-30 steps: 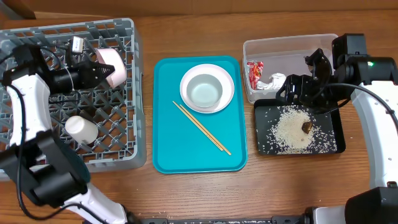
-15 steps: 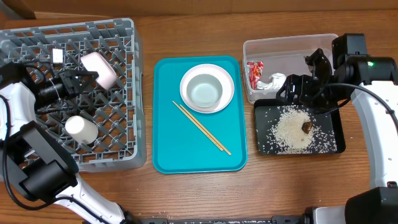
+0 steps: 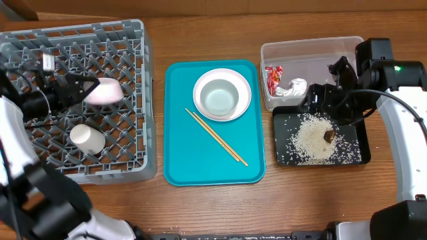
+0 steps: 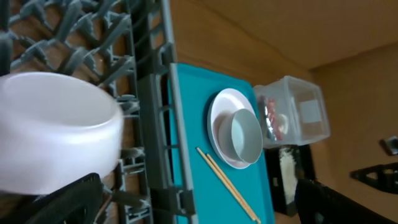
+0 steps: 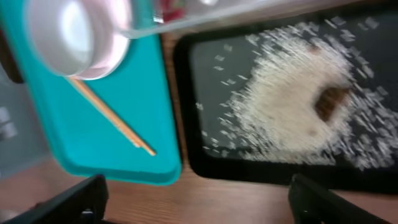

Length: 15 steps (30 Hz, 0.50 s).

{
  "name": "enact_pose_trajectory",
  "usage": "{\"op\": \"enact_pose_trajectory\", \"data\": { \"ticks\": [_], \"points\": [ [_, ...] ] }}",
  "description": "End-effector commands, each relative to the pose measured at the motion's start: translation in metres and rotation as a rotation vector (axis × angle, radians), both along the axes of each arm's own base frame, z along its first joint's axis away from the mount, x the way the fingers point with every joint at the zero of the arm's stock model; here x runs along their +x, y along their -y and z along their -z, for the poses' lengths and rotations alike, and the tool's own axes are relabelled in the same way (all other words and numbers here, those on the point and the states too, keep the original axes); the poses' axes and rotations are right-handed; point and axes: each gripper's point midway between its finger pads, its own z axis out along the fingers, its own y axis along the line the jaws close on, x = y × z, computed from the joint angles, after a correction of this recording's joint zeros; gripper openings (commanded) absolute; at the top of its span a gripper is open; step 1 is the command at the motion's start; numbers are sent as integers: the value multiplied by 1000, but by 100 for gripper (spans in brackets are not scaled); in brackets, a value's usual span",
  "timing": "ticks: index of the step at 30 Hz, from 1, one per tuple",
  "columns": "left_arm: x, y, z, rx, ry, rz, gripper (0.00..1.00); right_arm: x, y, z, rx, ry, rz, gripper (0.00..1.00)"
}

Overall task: Sort waste into correct bins and load items into the dishwasher
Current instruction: 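Place the pink bowl into the dish rack with the left gripper, then grasp the grey bowl from the white plate with the left gripper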

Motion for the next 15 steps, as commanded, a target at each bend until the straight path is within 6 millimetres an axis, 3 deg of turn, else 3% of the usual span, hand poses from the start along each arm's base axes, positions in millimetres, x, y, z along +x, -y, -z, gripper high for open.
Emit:
{"op": "enact_pose_trajectory", "data": {
  "ticks": [1,6,7,9,15],
  "points": [
    [-5,42,-35,177,-1,26,100,3,32,-4,-155,6,136,97],
    [-1,116,-25,336,-48,167,100,3,40,-4,-157,2,173,98],
    [1,142,-17,399,-60,221,100,3,41,-4,-157,2,174,98],
    [4,174,-5,489,-57,295,100,3,40,-4,-154,2,173,99],
    [16,259,40,709,-13,473,100,3,40,-4,-153,2,173,99]
  ]
}}
